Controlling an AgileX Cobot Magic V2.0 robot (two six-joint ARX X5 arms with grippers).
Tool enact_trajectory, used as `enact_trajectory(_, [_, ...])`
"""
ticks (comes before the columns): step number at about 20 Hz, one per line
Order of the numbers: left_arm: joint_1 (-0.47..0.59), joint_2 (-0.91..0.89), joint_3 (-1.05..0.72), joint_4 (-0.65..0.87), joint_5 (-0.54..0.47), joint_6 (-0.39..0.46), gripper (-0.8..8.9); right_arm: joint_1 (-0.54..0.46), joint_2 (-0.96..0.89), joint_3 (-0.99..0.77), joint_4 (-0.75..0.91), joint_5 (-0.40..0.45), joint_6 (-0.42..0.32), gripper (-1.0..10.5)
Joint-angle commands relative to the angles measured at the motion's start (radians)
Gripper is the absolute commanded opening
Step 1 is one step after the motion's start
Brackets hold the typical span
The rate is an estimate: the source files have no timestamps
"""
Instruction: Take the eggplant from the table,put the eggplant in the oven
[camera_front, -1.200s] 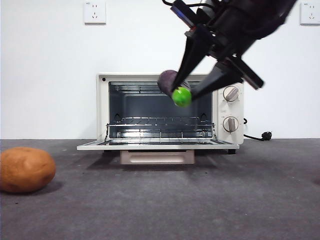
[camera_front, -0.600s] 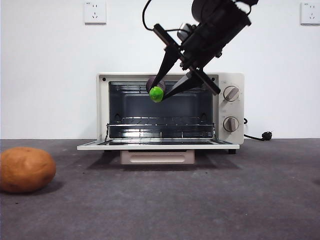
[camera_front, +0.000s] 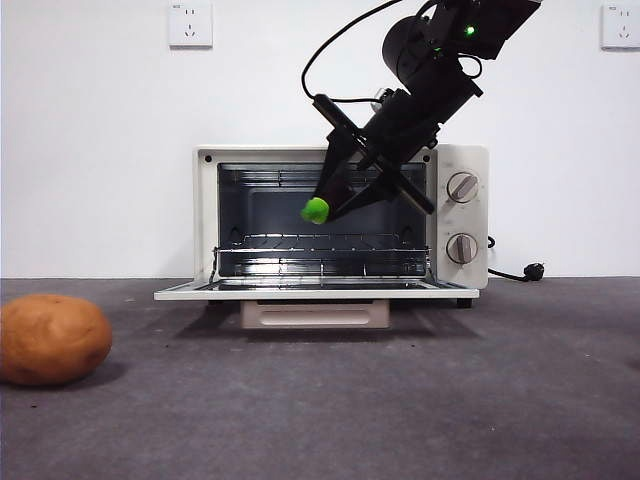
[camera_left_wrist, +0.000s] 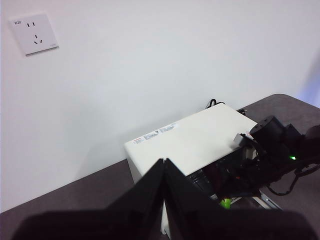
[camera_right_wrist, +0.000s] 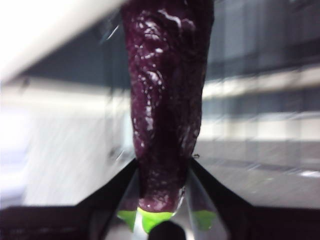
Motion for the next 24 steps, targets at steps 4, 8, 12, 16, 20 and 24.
enact_trajectory(4, [-0.004, -0.008, 0.000, 0.002, 0.003, 0.012, -0.06, 0.002, 0.014, 0.003, 0.006, 0.149, 0.050, -0.1])
enact_trajectory(8, [-0.005, -0.008, 0.000, 0.001, 0.003, 0.012, -0.06, 0.003, 0.014, 0.003, -0.003, 0.227, 0.053, 0.2])
enact_trajectory(12, [-0.005, -0.016, 0.000, 0.000, 0.003, 0.012, -0.06, 0.003, 0.015, 0.003, -0.007, 0.273, 0.057, 1.7])
enact_trajectory(16, [-0.005, -0.019, 0.000, -0.001, 0.003, 0.011, -0.06, 0.003, 0.014, 0.003, -0.006, 0.272, 0.056, 2.0])
enact_trajectory(20, [-0.010, -0.019, 0.000, -0.008, 0.003, 0.011, -0.06, 0.003, 0.014, 0.003, -0.008, 0.272, 0.056, 3.9])
enact_trajectory(24, [-0.033, -0.019, 0.000, -0.008, 0.001, 0.012, -0.06, 0.010, 0.014, 0.003, -0.005, 0.265, 0.054, 3.8])
